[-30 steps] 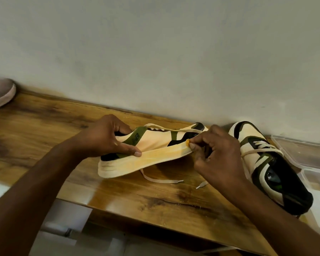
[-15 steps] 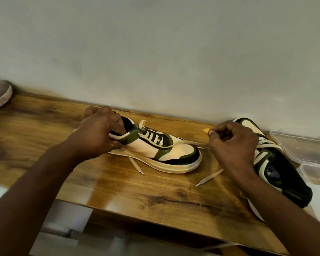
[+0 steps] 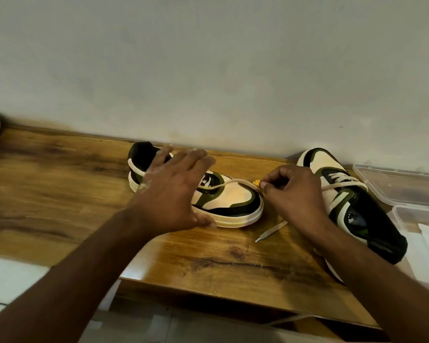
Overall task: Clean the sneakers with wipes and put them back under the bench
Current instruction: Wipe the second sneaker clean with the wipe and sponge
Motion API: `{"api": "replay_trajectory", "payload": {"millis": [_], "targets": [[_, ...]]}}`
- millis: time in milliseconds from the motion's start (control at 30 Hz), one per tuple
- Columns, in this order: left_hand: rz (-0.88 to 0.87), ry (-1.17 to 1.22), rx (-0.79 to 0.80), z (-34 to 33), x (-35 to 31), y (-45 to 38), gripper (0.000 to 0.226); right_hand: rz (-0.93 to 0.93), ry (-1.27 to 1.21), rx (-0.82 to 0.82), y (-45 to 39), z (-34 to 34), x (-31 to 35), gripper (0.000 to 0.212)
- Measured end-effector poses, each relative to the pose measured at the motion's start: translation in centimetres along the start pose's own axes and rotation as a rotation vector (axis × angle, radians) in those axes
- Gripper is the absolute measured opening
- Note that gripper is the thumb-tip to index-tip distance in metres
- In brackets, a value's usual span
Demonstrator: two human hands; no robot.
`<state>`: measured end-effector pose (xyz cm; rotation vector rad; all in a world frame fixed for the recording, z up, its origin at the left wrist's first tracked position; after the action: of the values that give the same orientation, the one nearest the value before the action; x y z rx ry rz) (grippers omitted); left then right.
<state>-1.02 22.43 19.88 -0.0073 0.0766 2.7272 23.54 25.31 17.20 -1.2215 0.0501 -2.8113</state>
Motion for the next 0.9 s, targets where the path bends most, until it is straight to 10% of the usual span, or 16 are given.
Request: {"api": "replay_trajectory", "payload": {"millis": [900], "targets": [[-0.005, -0.131, 0.129, -1.2, -0.2, -4.3, 0.12, 0.435, 0.133, -0.18, 8.1, -5.0, -0.8, 0.01]]}}
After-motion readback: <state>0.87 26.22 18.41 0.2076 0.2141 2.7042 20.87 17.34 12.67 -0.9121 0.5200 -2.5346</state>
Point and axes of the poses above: each hand's wrist, its own y-axis away from the middle knuckle, its own z-axis out of the back of the hand, x = y × z, the point moved 3 cm from there along -y, towards the middle knuckle, and after that the axes turned 12 degrees about x, right-handed, at the moved point
